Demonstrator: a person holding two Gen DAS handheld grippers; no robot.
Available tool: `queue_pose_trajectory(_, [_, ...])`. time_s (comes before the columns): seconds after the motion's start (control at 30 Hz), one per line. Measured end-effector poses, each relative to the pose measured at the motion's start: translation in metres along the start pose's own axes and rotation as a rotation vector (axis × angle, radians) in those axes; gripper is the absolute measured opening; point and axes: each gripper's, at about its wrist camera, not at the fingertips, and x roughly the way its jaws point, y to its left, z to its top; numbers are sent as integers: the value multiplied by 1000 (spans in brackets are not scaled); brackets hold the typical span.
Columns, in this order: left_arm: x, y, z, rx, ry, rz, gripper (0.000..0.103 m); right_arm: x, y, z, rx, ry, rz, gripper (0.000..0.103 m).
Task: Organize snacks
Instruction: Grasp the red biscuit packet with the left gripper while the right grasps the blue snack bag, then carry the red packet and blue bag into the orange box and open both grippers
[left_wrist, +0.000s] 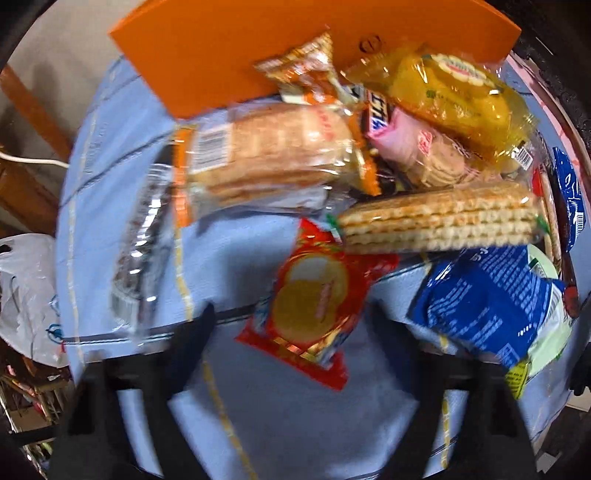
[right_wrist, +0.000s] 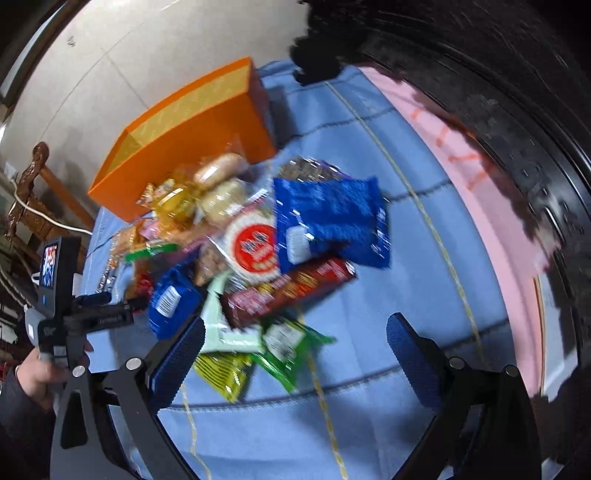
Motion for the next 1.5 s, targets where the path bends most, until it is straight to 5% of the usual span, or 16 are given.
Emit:
queue_pose_trajectory(0.17, [-3,-4,1,-2,-15,-30,43,0,-8,-2,22,15,-4,99])
queue_pose_trajectory(0.23, [-9,-10,-5,8,-22,-1,42,2,-7,-1,17,25,6,99])
queue_pose_trajectory(0.37, [-26,-13,-36,-30,-12,-68,43,17,3,3,-7,85,67,99])
queue_pose_trajectory(0.53, [-31,0,-68,-83,22,-70,43,40,4,11,132,164,148,99])
queue_pose_trajectory(0.87, [-24,34,-85,-165,54,-76,43,49,167,-16,-670,-8,16,99])
queue_pose_trajectory(1.0, [-19,27,-90,-143,54,-59,43,83,190,-16,-744,46,-8,95])
queue_pose_trajectory(1.1, [-22,13,-88,-134,48,-52,44,116,194,-18,-784,110,-81,69])
queue_pose_trajectory(1.23, [-20,13,-78,-128,50,-59,44,118,184,-5,-726,163,-27,56])
queue_pose_trajectory(1.33, [-27,26,-80,-160,65,-106,44,88,167,15,-566,179,152,55])
queue_pose_trajectory(1.5, [-54,44,-76,-160,-4,-131,44,49,143,24,-498,138,234,55])
